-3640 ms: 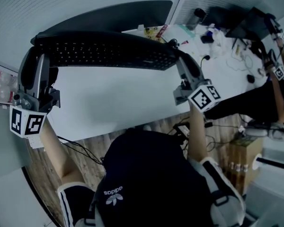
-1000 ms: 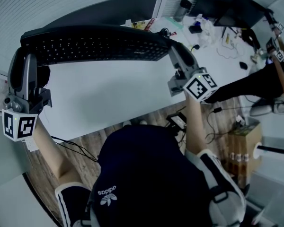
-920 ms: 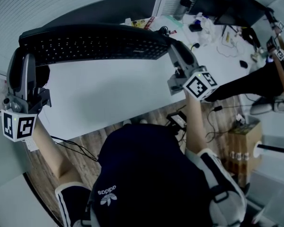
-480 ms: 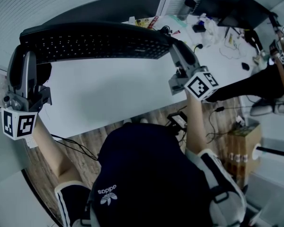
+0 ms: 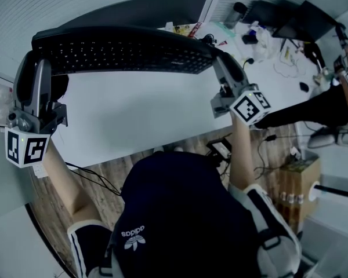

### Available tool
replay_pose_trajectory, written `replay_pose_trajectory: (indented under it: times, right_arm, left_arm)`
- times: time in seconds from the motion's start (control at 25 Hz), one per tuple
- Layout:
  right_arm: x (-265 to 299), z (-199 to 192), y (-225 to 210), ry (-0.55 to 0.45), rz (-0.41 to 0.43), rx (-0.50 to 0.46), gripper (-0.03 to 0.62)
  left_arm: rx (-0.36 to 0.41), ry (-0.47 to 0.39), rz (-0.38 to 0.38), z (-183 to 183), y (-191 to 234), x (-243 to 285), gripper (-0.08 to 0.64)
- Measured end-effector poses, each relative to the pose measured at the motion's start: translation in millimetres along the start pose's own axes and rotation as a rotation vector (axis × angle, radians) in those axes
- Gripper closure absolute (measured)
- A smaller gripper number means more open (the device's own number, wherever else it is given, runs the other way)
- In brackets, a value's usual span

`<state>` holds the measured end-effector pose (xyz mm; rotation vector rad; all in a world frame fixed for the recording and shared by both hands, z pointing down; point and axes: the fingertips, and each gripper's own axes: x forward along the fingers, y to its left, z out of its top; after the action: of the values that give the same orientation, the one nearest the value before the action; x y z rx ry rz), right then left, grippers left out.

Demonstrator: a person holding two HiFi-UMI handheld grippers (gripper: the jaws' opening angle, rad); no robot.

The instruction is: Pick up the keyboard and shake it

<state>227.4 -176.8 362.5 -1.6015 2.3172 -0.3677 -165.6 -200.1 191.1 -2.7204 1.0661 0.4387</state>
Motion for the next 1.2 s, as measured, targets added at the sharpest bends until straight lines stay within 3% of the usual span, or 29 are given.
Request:
replay_pose_trajectory:
  times: [1.2]
  right_arm:
    - [-2.4, -1.8, -0.1, 0.009, -0.009, 0.014, 0.430]
  left_arm:
    - [-0.008, 0.005, -0.006, 2.8, 0.0, -0.2, 0.371]
